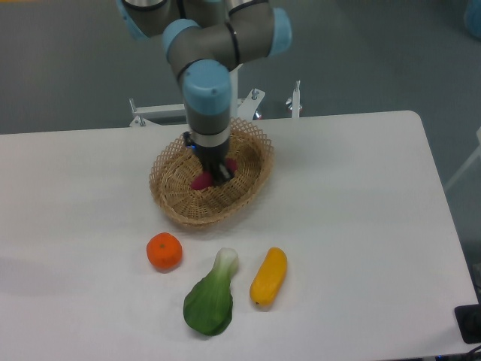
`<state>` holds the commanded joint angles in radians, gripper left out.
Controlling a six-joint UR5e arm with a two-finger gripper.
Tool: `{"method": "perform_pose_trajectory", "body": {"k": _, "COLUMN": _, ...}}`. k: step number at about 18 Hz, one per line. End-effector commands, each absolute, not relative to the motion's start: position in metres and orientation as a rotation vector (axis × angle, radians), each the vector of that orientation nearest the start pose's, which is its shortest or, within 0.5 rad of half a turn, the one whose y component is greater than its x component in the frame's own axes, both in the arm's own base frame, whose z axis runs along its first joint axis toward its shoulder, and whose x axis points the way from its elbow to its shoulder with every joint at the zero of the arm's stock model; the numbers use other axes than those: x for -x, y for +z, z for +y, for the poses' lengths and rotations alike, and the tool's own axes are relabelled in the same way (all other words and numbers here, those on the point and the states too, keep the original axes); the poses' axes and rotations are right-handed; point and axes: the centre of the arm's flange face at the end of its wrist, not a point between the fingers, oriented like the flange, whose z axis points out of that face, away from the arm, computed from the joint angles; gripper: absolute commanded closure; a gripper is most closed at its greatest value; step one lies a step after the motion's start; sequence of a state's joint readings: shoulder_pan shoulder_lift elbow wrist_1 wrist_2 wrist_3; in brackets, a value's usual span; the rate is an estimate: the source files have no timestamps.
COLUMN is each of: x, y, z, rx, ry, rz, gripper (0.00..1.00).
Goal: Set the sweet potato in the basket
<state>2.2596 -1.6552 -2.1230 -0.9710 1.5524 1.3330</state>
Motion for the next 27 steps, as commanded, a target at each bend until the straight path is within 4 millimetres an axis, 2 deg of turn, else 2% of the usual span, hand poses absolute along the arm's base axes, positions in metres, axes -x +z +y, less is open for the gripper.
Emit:
{"method": "perform_pose_trajectory", "body": {"k": 1, "x": 0.178, "y": 0.249, "z": 0.432, "rx": 2.985, "ry": -0.065, "rz": 0.998, "gripper": 0.00}}
{"method": "perform_pose_trajectory", "body": {"k": 4, "x": 0.179, "y": 0.252, "z": 0.432, "rx": 2.991, "ry": -0.052, "rz": 0.985, "gripper": 0.00}}
{"method": "perform_pose_trajectory", "body": {"k": 6, "x": 0.184, "y": 0.260, "z": 0.438, "rx": 2.983, "ry": -0.020, "rz": 0.978, "gripper": 0.00}}
{"method": "perform_pose_trajectory", "body": {"k": 9, "x": 0.208, "y": 0.283, "z": 0.449, "rx": 2.970, "ry": 0.046, "rz": 0.934, "gripper": 0.00}}
{"method": "perform_pose_trajectory", "body": {"k": 12, "x": 0.254, "y": 0.299, "z": 0.451, "rx": 2.977, "ry": 0.097, "rz": 0.847, "gripper": 0.00}}
{"method": "perform_pose_trajectory", "body": {"k": 14, "x": 0.284, "y": 0.310, "z": 0.445, "rx": 2.986, "ry": 0.132, "rz": 0.773, "gripper": 0.00}}
{"method": "perform_pose_trajectory", "body": {"k": 18, "x": 0.341, "y": 0.318, "z": 0.429, "rx": 3.005, "ry": 0.167, "rz": 0.638, "gripper": 0.00}}
{"method": "perform_pose_trajectory", "body": {"k": 22, "x": 0.404, "y": 0.321, "z": 0.406, "rx": 3.022, "ry": 0.198, "rz": 0.538, "gripper": 0.00}}
{"method": "perform_pose_trajectory", "body": {"k": 27, "x": 0.464, "y": 0.318, "z": 0.374, "rx": 3.031, "ry": 0.214, "rz": 0.540, "gripper": 0.00}}
